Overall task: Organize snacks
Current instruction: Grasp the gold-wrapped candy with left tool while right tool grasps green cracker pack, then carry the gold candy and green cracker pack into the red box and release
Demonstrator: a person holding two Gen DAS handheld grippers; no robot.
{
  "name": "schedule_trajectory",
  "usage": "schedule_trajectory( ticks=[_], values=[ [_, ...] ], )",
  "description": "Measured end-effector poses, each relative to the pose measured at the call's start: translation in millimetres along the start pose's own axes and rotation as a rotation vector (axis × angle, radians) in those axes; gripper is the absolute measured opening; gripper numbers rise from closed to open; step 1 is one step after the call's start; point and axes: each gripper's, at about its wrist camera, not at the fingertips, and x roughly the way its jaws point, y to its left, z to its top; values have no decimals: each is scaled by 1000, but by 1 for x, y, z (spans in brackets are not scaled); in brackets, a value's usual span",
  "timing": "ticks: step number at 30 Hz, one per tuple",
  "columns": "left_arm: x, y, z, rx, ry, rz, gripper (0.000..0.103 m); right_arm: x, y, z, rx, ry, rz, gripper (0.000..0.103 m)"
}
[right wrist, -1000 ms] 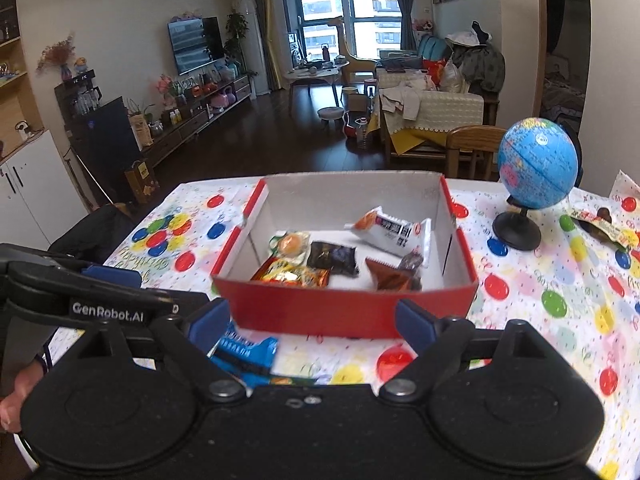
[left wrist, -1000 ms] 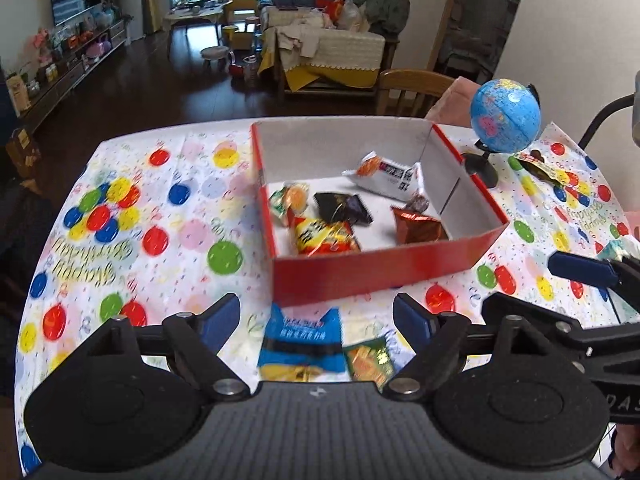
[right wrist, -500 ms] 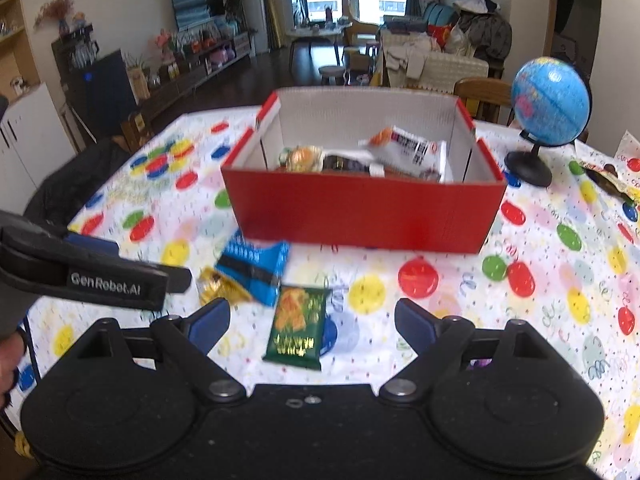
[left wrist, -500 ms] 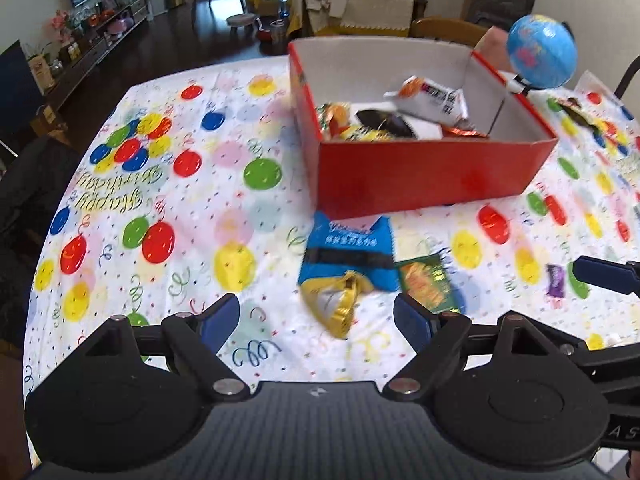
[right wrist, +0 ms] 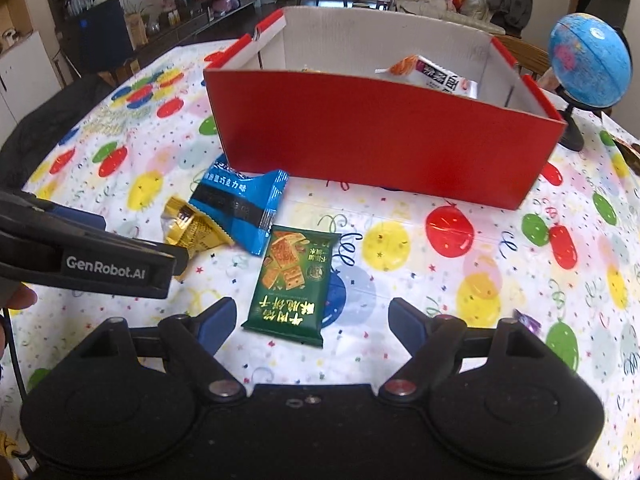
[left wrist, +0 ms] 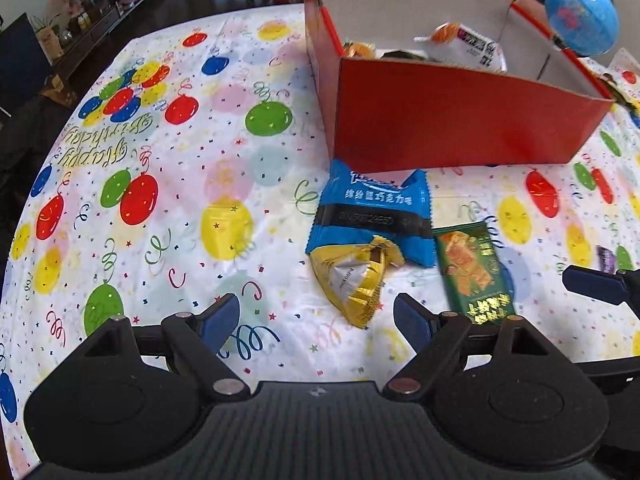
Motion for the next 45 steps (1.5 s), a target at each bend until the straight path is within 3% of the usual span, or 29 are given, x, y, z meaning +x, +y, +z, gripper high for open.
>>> schedule_trajectory(
  ticks=[11, 17, 19, 22, 24, 29, 45],
  values=[
    [26, -1, 10, -29, 38, 24, 84, 33, 10, 10, -75, 29, -5, 72],
    [30, -1, 15, -39, 30, 28, 84, 37, 10, 13, -75, 28, 6, 63],
    [29, -3, 16, -33, 23, 25, 83, 36, 11, 13, -79, 26, 11, 55],
    [31, -4, 17, -30, 32, 12, 71, 34, 13, 13, -82, 22, 14, 47],
    [31, -3, 17, -41, 36, 8, 69, 34, 11, 13, -71, 21, 15, 46],
    [26, 1, 15, -62, 23, 11, 40, 30, 5, 9, -49, 20, 3, 46],
    [-23, 14, -5, -93, -2, -37, 40, -27, -11, -5, 85, -57, 20, 46]
  ],
)
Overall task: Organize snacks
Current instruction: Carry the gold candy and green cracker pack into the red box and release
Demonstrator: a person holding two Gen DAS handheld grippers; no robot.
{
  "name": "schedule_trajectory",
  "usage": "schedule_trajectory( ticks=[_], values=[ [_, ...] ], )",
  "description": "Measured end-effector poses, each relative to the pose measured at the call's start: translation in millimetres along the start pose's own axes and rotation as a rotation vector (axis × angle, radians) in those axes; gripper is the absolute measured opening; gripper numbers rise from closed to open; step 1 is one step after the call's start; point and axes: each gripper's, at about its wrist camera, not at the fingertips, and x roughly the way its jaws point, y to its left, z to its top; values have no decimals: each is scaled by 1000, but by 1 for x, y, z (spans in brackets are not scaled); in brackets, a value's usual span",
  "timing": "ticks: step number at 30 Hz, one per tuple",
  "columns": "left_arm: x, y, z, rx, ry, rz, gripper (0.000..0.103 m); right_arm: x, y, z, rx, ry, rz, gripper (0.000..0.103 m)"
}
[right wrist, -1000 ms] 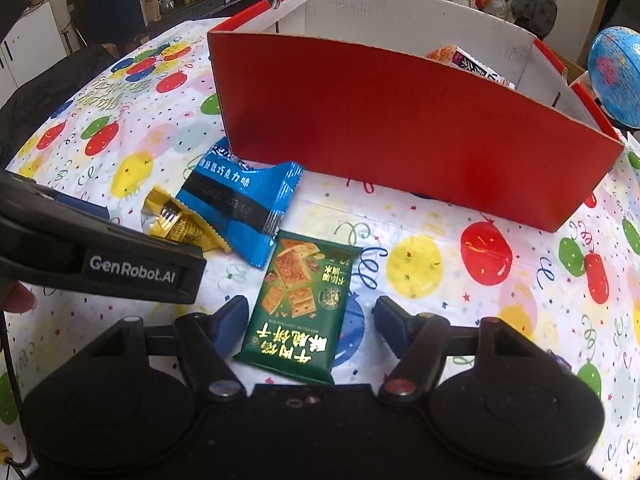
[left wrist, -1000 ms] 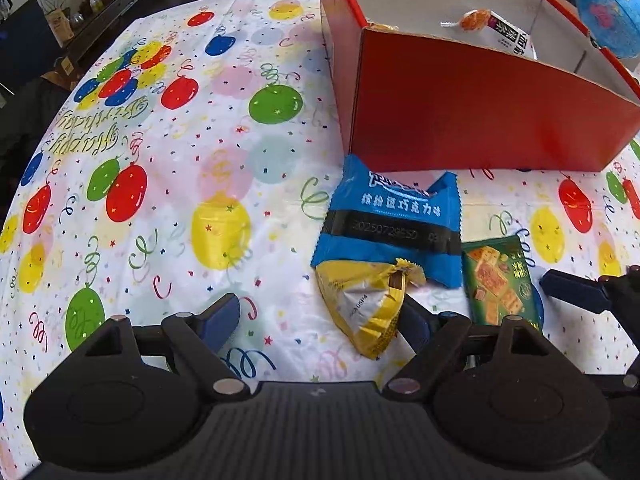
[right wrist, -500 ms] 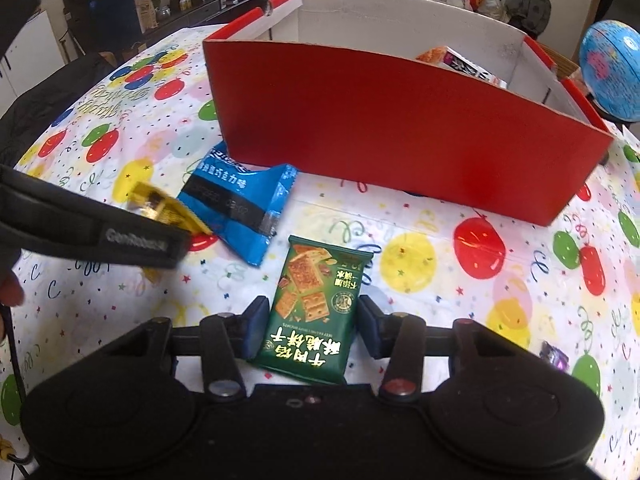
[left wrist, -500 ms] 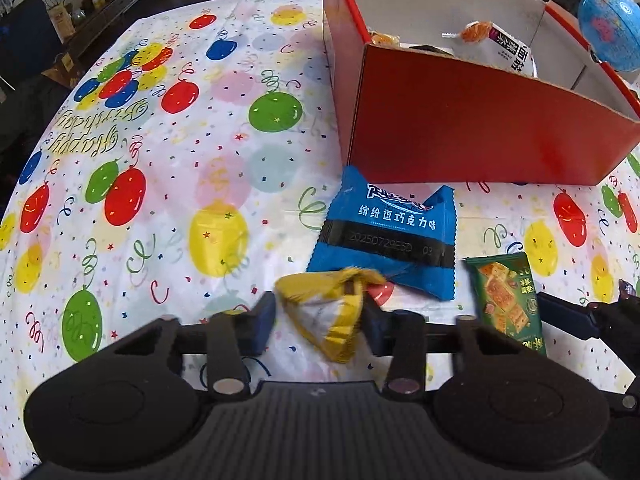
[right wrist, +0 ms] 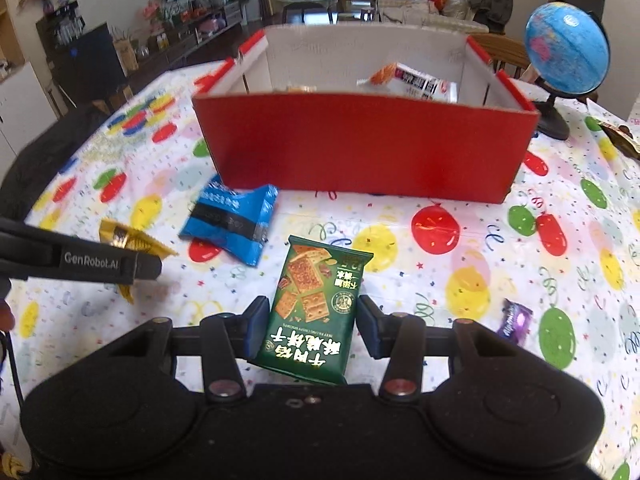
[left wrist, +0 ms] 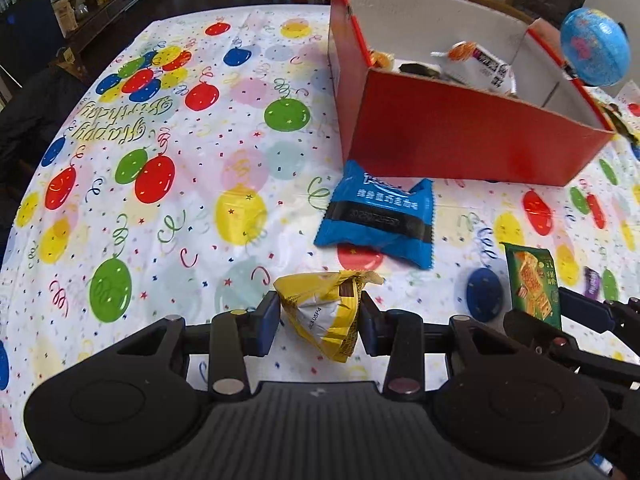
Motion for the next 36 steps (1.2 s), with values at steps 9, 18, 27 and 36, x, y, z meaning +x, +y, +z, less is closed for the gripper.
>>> schedule_trajectory(
  ticks=[9, 18, 27, 36],
  values=[
    [-42, -1, -5, -1, -39, -59, 40, -45, 4, 3, 23, -62, 29, 46],
    [-79, -12, 10, 32, -108, -100, 40, -79, 7, 20, 10, -123, 35, 46],
    [-101, -23, 45, 59, -192, -107, 40, -92, -6, 55, 1, -193, -4, 46],
    [-97, -32, 96, 56, -226, -92, 40, -81, -29, 98, 7, -217, -28, 46]
  ],
)
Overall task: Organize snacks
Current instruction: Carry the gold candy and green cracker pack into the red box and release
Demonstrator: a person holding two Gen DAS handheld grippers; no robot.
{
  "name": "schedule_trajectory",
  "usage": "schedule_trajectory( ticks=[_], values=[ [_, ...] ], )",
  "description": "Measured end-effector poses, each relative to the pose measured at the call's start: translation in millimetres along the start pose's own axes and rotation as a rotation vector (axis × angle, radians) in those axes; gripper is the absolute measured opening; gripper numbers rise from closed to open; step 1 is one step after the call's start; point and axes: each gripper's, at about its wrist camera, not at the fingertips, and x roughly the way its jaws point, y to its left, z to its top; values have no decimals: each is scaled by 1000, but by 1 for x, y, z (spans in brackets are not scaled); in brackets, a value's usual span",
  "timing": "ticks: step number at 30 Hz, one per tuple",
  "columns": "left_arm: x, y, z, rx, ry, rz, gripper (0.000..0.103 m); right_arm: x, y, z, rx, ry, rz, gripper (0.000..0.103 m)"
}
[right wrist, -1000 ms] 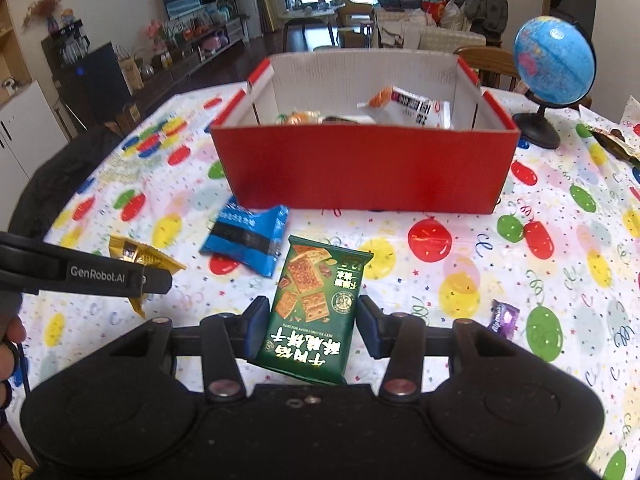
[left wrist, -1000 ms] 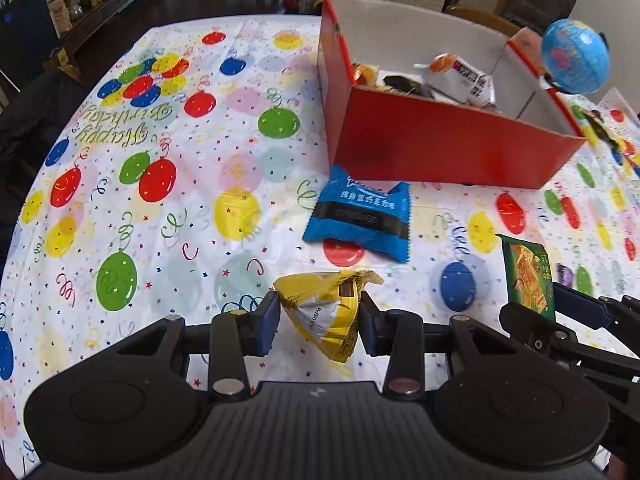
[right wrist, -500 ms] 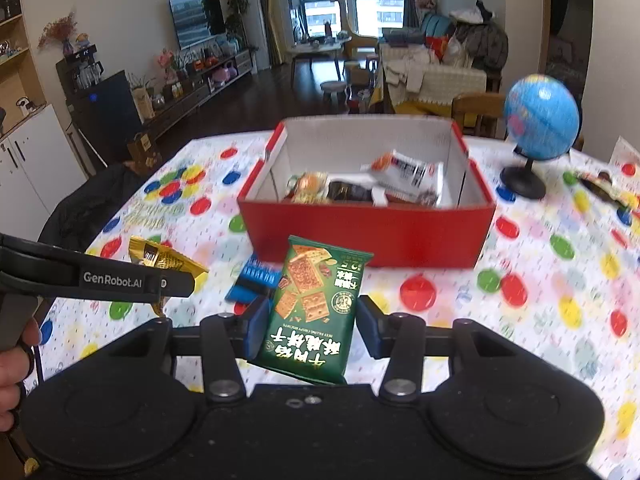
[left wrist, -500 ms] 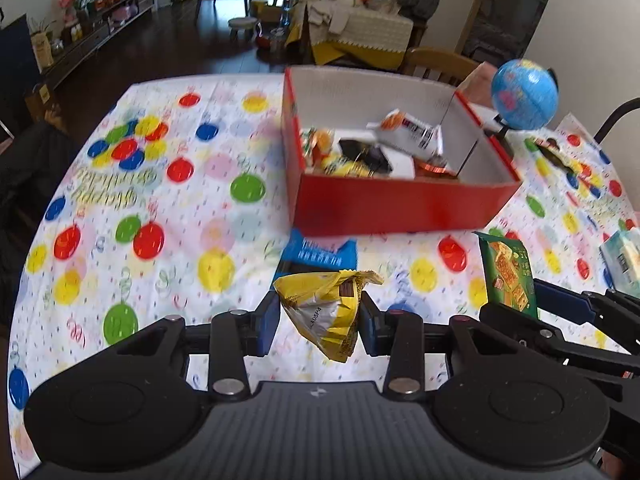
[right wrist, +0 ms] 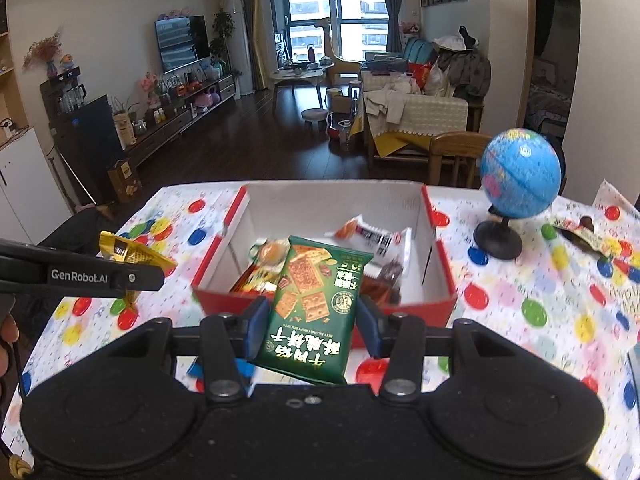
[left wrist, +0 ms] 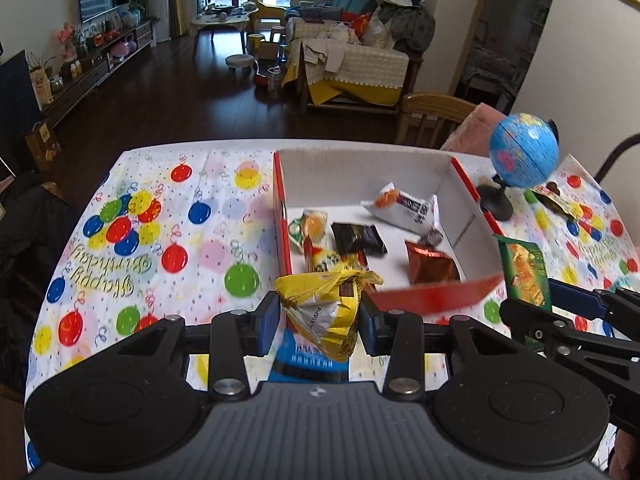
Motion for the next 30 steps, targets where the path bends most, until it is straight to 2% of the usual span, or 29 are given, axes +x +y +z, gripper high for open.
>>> schedule_trajectory(
  ticks=[5, 11, 17, 30],
  values=[
    [15, -8, 21, 21, -14, 9, 40, 19, -11, 19, -17, 0, 4, 46],
    [47, -12, 41, 16, 7, 22, 40, 52, -29, 36, -10, 28, -1, 46],
    [84, -15, 52, 12, 40, 41, 40, 81, -44, 38, -14, 59, -9, 46],
    [155, -33, 62, 70, 113, 76, 40, 147, -65, 37, -23, 147, 7, 46]
  ],
)
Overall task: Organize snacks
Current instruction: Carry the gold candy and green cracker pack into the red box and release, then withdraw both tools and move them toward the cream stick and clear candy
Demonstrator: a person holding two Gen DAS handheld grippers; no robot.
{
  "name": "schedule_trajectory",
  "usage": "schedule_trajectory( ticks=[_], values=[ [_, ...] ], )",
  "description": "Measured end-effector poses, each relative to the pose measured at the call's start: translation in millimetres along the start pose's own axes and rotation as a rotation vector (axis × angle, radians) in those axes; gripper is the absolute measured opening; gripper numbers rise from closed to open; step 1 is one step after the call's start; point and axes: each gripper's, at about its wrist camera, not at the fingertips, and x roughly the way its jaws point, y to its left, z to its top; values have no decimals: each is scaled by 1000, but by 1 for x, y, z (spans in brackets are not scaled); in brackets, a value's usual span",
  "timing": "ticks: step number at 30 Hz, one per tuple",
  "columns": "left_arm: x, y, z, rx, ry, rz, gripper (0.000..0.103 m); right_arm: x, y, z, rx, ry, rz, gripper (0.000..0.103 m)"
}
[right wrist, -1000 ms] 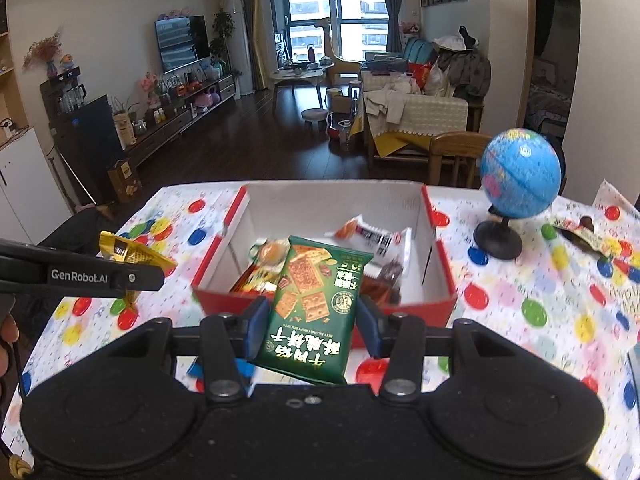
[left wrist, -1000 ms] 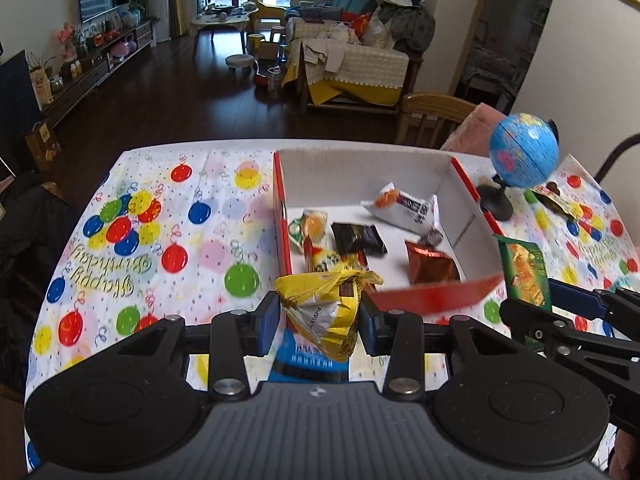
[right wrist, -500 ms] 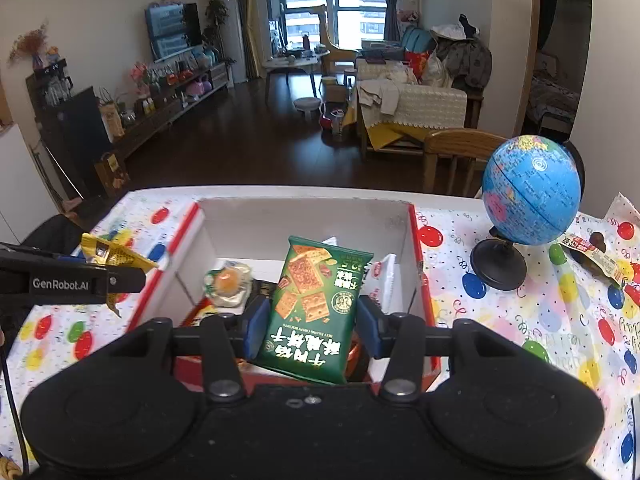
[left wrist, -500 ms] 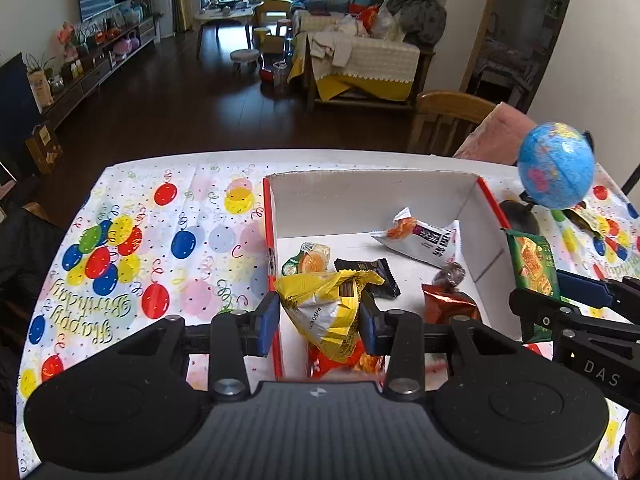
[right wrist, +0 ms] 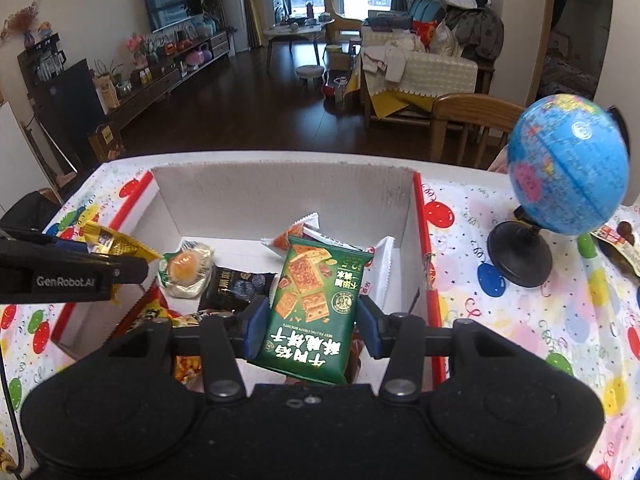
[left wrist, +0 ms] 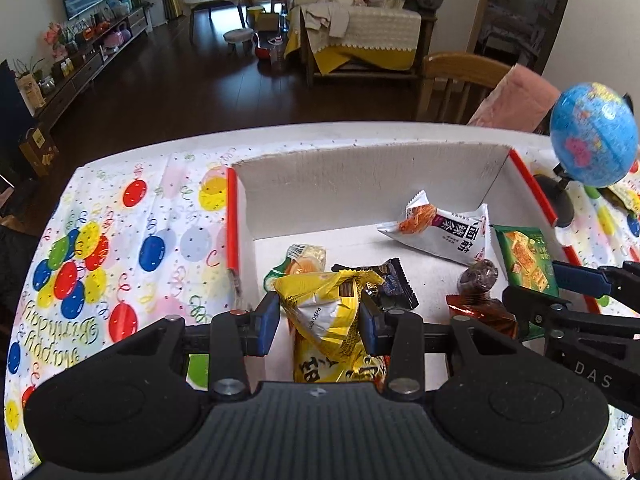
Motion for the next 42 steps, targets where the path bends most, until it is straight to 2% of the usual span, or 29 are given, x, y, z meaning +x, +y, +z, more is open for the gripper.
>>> schedule_trajectory(
  ticks=[10, 16, 19, 21, 24, 26, 32, 34, 42],
  values=[
    [40, -4, 1, 25, 69, 27, 40, 31, -3, -3, -6, 60, 19, 46],
    [45, -11, 0, 58, 68, 33, 40, 35, -3, -6, -7, 78, 16, 47],
    [42, -12, -1, 61, 63, 25, 44, 34, -5, -7, 1, 81, 21, 48],
    [38, -11, -2, 56, 53, 13, 49, 31, -4, -8, -1, 81, 25, 52],
    [27, -9, -2, 41, 31, -15, 58, 21, -2, -10, 8, 49, 47, 69],
    [19, -6, -2, 26, 14, -35, 62, 15, 0, -10, 8, 44, 46, 70],
    [-6, 2, -7, -16, -1, -71, 66, -10, -1, -12, 16, 9, 47, 75],
    [-15, 4, -10, -26, -7, -85, 67, -21, 0, -14, 17, -7, 41, 80],
    [-59, 4, -29, -17, -50, -98, 67, -61, 11, -27, 19, -53, 42, 86]
  ],
)
